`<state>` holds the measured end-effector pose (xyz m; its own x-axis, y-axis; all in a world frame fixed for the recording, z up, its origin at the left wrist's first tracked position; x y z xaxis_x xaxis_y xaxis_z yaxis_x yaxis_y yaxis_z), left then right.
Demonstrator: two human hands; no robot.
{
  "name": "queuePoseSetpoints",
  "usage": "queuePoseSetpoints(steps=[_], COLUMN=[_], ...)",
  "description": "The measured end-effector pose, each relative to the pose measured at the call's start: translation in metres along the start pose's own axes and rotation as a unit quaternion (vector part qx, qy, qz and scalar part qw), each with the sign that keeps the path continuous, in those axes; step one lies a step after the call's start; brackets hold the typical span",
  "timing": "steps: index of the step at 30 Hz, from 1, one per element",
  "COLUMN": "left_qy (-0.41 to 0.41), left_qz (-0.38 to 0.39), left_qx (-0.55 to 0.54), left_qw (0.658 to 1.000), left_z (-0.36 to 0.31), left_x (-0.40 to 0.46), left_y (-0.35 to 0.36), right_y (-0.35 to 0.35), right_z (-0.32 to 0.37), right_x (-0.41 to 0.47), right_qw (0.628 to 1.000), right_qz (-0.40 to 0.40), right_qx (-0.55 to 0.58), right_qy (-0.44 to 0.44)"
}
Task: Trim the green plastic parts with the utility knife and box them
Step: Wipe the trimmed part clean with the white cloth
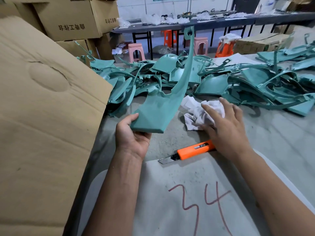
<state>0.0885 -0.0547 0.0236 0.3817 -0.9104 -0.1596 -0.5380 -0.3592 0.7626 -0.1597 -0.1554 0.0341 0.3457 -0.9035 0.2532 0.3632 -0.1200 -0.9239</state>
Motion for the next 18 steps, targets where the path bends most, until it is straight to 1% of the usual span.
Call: queuePoseSetpoints(steps=[2, 3, 4, 6, 7, 9, 10, 11, 12, 13, 14, 15, 16, 17, 18], left_qy=[-0.006, -0.01, -0.012, -0.011, -0.008, 0.004, 0.012, 0.021, 0.028, 0.033, 0.037, 0.04, 0.044, 0.044, 0.045], left_qz=[0.004, 0.008, 0.015, 0.033, 0.045, 0.075, 0.09, 0.103, 0.113, 0.12, 0.126, 0.131, 0.136, 0.14, 0.141], left_qx=[0.006, 0.007, 0.01, 0.012, 0.007, -0.01, -0.017, -0.02, -0.02, -0.018, -0.014, -0.01, -0.007, -0.002, 0.009], left_qw=[1.0, 1.0, 1.0, 0.999, 0.999, 0.997, 0.996, 0.994, 0.993, 0.992, 0.991, 0.991, 0.99, 0.989, 0.989], left_z=[0.002, 0.003, 0.003, 0.004, 0.004, 0.003, 0.002, 0.002, 0.002, 0.003, 0.004, 0.006, 0.008, 0.013, 0.017], left_x=[0.0, 0.0, 0.001, 0.002, 0.002, 0.003, 0.003, 0.003, 0.004, 0.004, 0.005, 0.004, 0.004, 0.003, 0.002], left_y=[0.0, 0.001, 0.002, 0.003, 0.005, 0.01, 0.012, 0.015, 0.017, 0.019, 0.022, 0.024, 0.027, 0.03, 0.032], right_y=[0.014, 0.015, 0.01, -0.005, -0.013, -0.026, -0.028, -0.027, -0.026, -0.026, -0.024, -0.022, -0.019, -0.015, -0.01], right_z=[-0.009, -0.013, -0.016, -0.023, -0.028, -0.037, -0.04, -0.042, -0.036, -0.024, -0.008, 0.009, 0.024, 0.037, 0.048], right_x=[0.004, 0.006, 0.005, 0.0, -0.004, -0.013, -0.016, -0.016, -0.015, -0.015, -0.014, -0.014, -0.015, -0.018, -0.021], right_qw=[0.998, 0.997, 0.996, 0.987, 0.977, 0.946, 0.923, 0.886, 0.828, 0.757, 0.692, 0.648, 0.618, 0.586, 0.547], right_qz=[0.058, 0.054, 0.03, -0.056, -0.102, -0.175, -0.192, -0.194, -0.181, -0.153, -0.113, -0.065, -0.02, 0.021, 0.063], right_qx=[0.023, 0.048, 0.077, 0.133, 0.167, 0.252, 0.316, 0.409, 0.526, 0.634, 0.713, 0.759, 0.785, 0.808, 0.833], right_qy=[0.021, 0.025, 0.032, 0.068, 0.083, 0.104, 0.107, 0.099, 0.069, 0.033, 0.0, -0.027, -0.047, -0.055, -0.053])
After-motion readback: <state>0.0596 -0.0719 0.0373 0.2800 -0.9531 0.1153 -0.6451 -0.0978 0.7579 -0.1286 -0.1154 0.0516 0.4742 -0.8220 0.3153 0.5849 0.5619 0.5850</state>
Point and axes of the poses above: each hand's wrist, its own x-axis towards the middle knuckle, its own y-axis out of the palm, z = x × y, the point moved 8 cm from there along x, towards the middle knuckle, and after that the axes turned 10 degrees about z, right-handed, at the moved point
